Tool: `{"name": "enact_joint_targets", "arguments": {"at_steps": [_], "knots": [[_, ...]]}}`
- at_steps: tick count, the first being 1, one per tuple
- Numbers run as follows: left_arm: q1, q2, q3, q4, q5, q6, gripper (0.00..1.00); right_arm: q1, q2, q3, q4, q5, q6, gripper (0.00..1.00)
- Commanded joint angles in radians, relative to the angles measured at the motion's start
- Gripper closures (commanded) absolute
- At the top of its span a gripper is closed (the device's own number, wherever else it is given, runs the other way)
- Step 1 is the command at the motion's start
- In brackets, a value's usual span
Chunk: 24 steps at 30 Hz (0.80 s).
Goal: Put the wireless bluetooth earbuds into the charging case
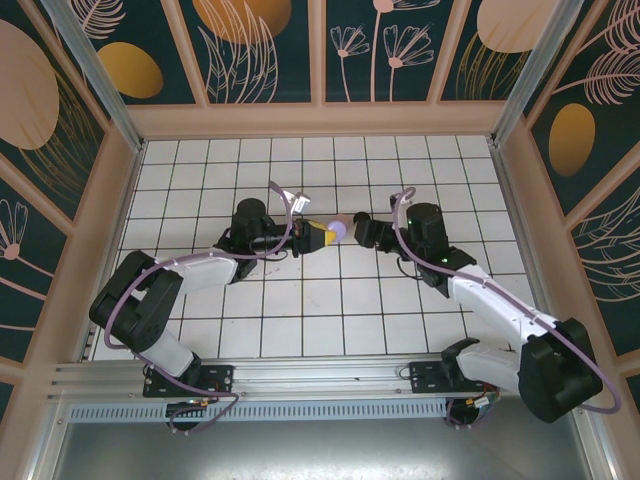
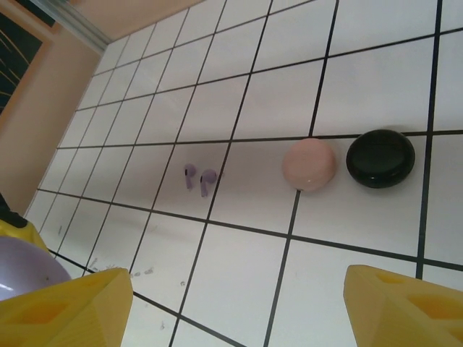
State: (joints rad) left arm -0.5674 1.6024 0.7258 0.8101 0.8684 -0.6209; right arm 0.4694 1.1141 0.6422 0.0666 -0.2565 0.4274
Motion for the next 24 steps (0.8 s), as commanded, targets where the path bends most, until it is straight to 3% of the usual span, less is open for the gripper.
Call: {"name": "enact_joint_targets", "arguments": {"at_steps": [1, 9, 15, 24], "knots": [[0.002, -0.014, 0.03, 0.027, 0.026, 0.016, 1.0, -0.008, -0.049, -0.001, 0.002, -0.094, -0.004, 0.23], [0.001, -0.001, 0.046, 0.027, 0.03, 0.013, 1.0, 0.025, -0.075, 0.023, -0.003, -0.21, -0.019, 0.23], [0.001, 0.0, 0.052, 0.022, 0.032, 0.012, 1.0, 0.07, -0.027, 0.06, 0.002, -0.183, -0.029, 0.24], [0.002, -0.014, 0.046, 0.019, 0.041, 0.01, 1.0, 0.061, 0.064, 0.089, 0.022, -0.109, -0.035, 0.28]]}}
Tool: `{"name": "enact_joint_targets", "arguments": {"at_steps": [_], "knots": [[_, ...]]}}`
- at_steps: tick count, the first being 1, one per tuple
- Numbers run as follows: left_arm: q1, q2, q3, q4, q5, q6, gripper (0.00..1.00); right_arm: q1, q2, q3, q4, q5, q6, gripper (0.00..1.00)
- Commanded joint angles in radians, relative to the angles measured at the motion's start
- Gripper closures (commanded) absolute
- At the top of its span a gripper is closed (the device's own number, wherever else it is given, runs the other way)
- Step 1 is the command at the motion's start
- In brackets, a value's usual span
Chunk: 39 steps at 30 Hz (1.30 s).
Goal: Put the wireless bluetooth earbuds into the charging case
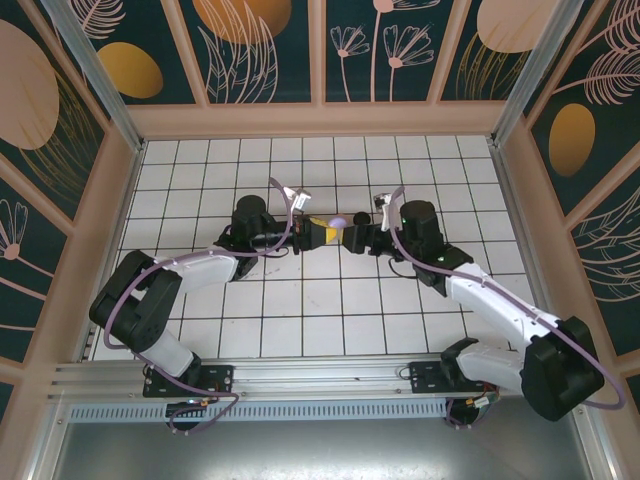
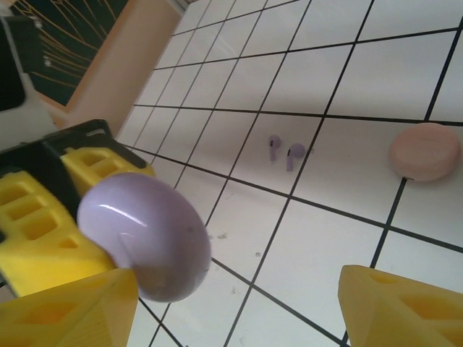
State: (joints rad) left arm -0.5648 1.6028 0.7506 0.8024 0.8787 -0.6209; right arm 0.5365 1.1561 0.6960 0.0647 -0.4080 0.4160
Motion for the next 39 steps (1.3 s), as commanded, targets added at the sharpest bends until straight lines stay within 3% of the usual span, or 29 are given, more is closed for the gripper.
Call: {"name": "enact_joint_targets", "arguments": {"at_steps": [1, 13, 29, 34, 39], "knots": [[-0.001, -0.017, 0.021, 0.026, 0.032, 0.01, 1.0, -0.015, 0.029, 0.034, 0.027, 0.043, -0.022, 0.29], [-0.001, -0.038, 0.014, 0.029, 0.044, 0.005, 1.0, -0.079, 0.086, 0.011, 0.062, 0.028, 0.001, 0.33], [-0.001, -0.027, 0.033, 0.031, 0.044, 0.006, 1.0, -0.115, -0.144, -0.052, -0.086, 0.156, -0.011, 0.34], [-0.001, -0.033, 0.038, 0.016, 0.042, 0.013, 1.0, -0.114, -0.15, -0.013, -0.155, 0.271, -0.058, 0.19], [-0.001, -0.044, 0.047, -0.002, 0.039, 0.023, 1.0, -0.114, -0.143, 0.021, -0.184, 0.313, -0.092, 0.15]]}}
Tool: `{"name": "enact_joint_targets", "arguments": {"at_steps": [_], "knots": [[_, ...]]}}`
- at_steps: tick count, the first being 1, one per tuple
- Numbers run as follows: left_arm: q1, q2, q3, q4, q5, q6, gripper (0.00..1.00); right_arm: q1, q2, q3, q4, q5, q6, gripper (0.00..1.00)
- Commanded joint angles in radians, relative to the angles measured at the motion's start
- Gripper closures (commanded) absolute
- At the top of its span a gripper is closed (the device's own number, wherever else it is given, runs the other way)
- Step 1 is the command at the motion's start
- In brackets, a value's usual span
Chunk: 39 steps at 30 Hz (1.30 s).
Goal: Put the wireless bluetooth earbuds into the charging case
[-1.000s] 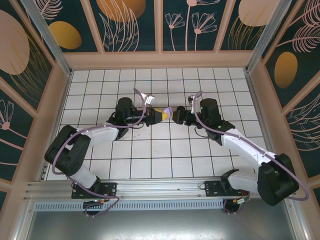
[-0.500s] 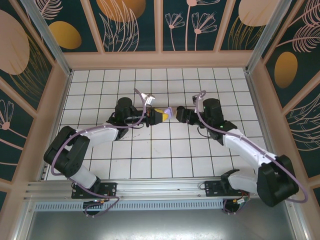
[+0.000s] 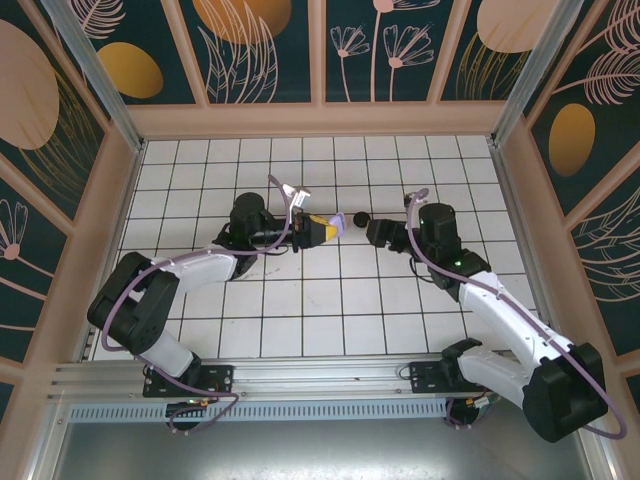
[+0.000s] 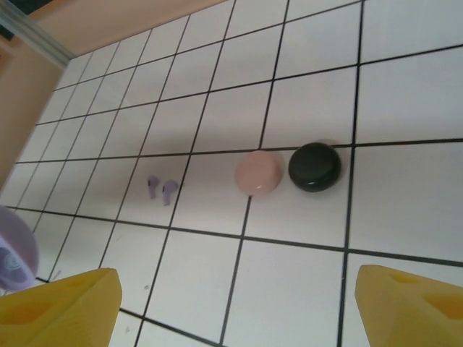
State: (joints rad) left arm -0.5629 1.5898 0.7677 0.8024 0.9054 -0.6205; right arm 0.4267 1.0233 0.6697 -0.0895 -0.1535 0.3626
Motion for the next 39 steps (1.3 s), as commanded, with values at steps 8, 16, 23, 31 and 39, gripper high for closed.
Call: {"name": "enact_joint_targets", "arguments": {"at_steps": [8, 16, 23, 31, 39], "knots": [[-0.003, -0.034, 0.05, -0.005, 0.015, 0.021, 1.0, -0.015, 0.012, 0.069, 0.006, -0.045, 0.04, 0.16], [-0.003, -0.036, 0.053, 0.003, 0.026, 0.013, 1.0, -0.019, 0.053, 0.047, 0.163, -0.35, 0.123, 0.35], [-0.003, -0.037, 0.05, 0.018, 0.032, 0.002, 1.0, -0.017, 0.062, 0.036, 0.221, -0.443, 0.148, 0.5], [-0.003, -0.04, 0.051, 0.046, 0.048, -0.022, 1.0, -0.008, 0.098, 0.025, 0.271, -0.474, 0.166, 0.51], [-0.003, -0.047, 0.042, 0.07, 0.053, -0.043, 1.0, 0.003, 0.139, 0.04, 0.298, -0.478, 0.173, 0.52]]}}
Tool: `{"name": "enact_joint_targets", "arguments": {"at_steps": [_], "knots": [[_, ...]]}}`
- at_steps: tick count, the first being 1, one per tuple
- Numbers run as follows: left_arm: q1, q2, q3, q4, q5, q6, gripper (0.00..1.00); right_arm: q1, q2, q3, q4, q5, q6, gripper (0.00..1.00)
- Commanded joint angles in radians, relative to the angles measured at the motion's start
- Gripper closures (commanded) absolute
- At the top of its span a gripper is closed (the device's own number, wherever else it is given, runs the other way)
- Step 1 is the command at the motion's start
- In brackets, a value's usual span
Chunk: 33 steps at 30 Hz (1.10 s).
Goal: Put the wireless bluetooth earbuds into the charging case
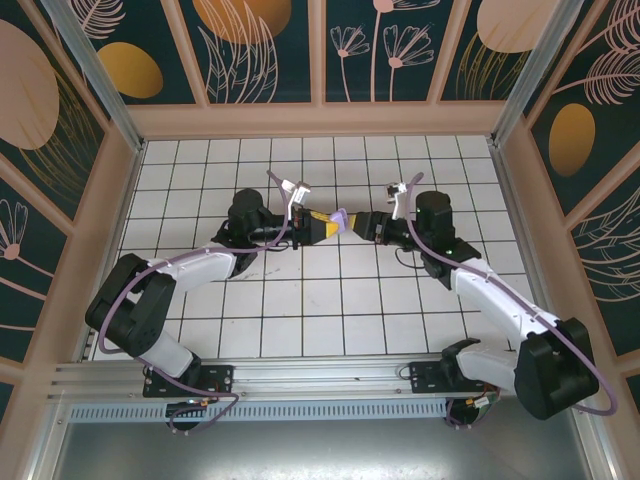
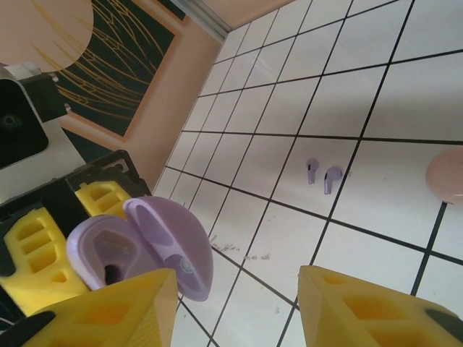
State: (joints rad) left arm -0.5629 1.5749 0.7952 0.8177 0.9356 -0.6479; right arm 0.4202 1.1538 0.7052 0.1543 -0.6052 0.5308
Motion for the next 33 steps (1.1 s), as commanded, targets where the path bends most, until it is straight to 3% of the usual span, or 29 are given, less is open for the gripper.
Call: {"name": "enact_joint_targets", "arguments": {"at_steps": [1, 26, 33], "knots": [[-0.003, -0.032, 0.014, 0.057, 0.023, -0.015, 1.0, 0.011, 0.014, 0.007, 0.054, -0.027, 0.005, 0.52], [-0.015, -0.015, 0.012, 0.074, 0.034, -0.025, 1.0, 0.026, 0.07, 0.066, 0.056, -0.036, -0.005, 0.59], [-0.02, -0.012, 0.018, 0.074, 0.04, -0.027, 1.0, 0.029, 0.08, 0.069, 0.068, -0.056, -0.005, 0.66]]}}
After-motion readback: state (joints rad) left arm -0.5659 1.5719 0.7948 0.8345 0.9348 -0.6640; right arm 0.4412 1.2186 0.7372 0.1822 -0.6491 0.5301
